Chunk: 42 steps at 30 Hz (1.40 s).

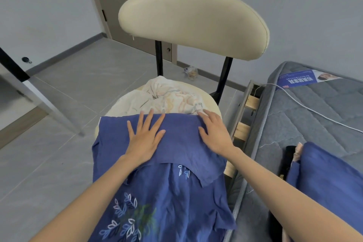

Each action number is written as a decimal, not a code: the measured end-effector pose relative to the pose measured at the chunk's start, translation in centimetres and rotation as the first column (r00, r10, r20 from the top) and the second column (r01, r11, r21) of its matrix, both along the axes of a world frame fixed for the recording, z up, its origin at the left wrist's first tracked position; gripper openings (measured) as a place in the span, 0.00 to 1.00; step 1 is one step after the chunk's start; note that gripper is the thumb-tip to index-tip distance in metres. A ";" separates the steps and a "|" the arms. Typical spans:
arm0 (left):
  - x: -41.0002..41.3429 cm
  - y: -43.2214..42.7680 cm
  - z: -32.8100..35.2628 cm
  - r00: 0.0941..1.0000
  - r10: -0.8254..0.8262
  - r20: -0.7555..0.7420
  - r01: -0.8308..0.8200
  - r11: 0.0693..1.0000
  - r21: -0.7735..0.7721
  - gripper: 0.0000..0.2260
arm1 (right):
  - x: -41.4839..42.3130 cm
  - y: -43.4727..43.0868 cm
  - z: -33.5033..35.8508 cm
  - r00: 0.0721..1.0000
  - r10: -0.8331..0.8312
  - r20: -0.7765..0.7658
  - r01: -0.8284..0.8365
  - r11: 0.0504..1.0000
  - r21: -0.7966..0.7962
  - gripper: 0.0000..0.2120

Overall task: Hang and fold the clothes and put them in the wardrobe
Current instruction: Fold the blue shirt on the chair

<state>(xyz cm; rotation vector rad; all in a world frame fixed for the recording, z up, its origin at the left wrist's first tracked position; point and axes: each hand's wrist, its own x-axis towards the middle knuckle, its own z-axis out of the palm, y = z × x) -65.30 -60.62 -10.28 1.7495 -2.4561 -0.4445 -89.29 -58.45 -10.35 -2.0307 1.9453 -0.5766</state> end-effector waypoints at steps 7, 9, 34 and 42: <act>6.7 -3.4 0.6 0.979 0.099 0.178 -0.114 0.990 0.077 0.30 | -0.7 -1.8 0.1 0.995 0.018 -0.096 0.007 0.967 0.254 0.34; 8.3 -4.2 0.8 0.971 0.090 0.223 -0.105 0.993 0.056 0.31 | -1.0 -2.4 0.2 0.990 0.022 -0.137 0.012 0.970 0.244 0.29; 7.4 -14.1 12.9 0.984 0.060 0.166 0.020 0.898 -0.440 0.10 | -2.8 -11.0 13.0 0.954 -0.100 -0.283 0.078 0.993 -0.090 0.06; 7.0 -15.3 12.8 0.991 0.085 0.104 -0.021 0.863 -0.505 0.08 | -3.1 -11.8 11.9 0.955 -0.144 -0.259 0.096 0.977 -0.191 0.07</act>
